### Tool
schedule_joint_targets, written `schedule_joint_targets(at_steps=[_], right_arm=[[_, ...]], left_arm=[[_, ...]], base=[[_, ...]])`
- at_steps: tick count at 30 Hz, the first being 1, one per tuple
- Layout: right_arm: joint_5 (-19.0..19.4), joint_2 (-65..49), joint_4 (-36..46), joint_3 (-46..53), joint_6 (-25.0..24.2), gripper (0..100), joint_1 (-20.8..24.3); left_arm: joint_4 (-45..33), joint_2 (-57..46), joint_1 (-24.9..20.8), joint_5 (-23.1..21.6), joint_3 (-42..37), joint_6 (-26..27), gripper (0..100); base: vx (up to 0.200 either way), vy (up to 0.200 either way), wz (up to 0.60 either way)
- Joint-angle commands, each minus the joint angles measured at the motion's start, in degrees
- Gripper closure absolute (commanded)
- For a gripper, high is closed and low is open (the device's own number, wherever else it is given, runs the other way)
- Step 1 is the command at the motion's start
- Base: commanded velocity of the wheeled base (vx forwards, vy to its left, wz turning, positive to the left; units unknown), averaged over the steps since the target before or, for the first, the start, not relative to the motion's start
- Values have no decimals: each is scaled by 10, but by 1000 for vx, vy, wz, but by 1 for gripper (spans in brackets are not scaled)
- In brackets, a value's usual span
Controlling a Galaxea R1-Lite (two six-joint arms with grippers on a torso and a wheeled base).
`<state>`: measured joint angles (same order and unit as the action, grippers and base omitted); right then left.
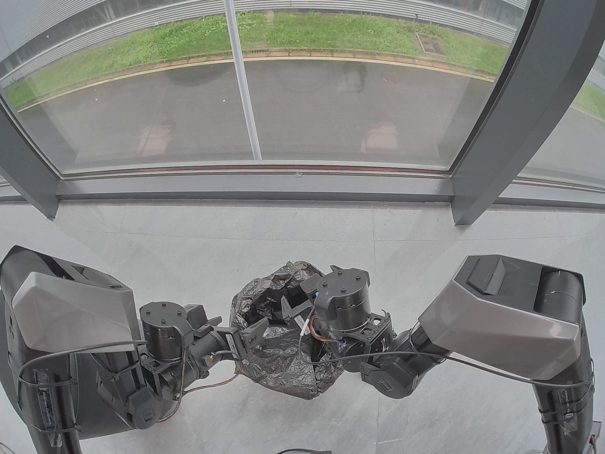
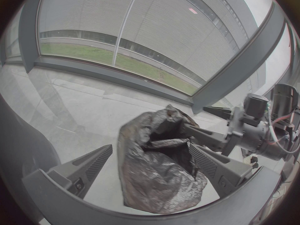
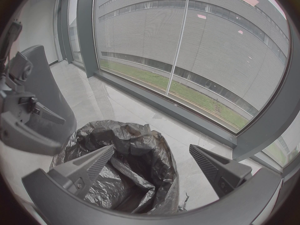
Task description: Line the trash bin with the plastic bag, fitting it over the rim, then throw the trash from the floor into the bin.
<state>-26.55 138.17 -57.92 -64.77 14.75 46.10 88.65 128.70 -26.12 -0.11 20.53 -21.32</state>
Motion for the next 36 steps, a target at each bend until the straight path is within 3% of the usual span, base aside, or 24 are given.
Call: schedule_joint_targets(at_steps=[1,7,21,26,36], right_arm=[[1,29,-1,2,0,0,11],[4,59,-1,-7,-11,0,17],[8,65,-52,50,-17,0,16],[8,29,-97,74,-22,0,-2],[8,-65,-99,105,-46,0,0]], left_arm=[[3,9,-43,2,-7,-3,0],[2,15,-64,-1,-2,-22,0],[2,81,-67,-2,36,-27,0],[3,62,-66,-2,28,-36,0],[3,21,-74,1,14,-47,0]], base=[[0,0,0],[0,0,0],[0,0,0],[0,0,0],[0,0,0]])
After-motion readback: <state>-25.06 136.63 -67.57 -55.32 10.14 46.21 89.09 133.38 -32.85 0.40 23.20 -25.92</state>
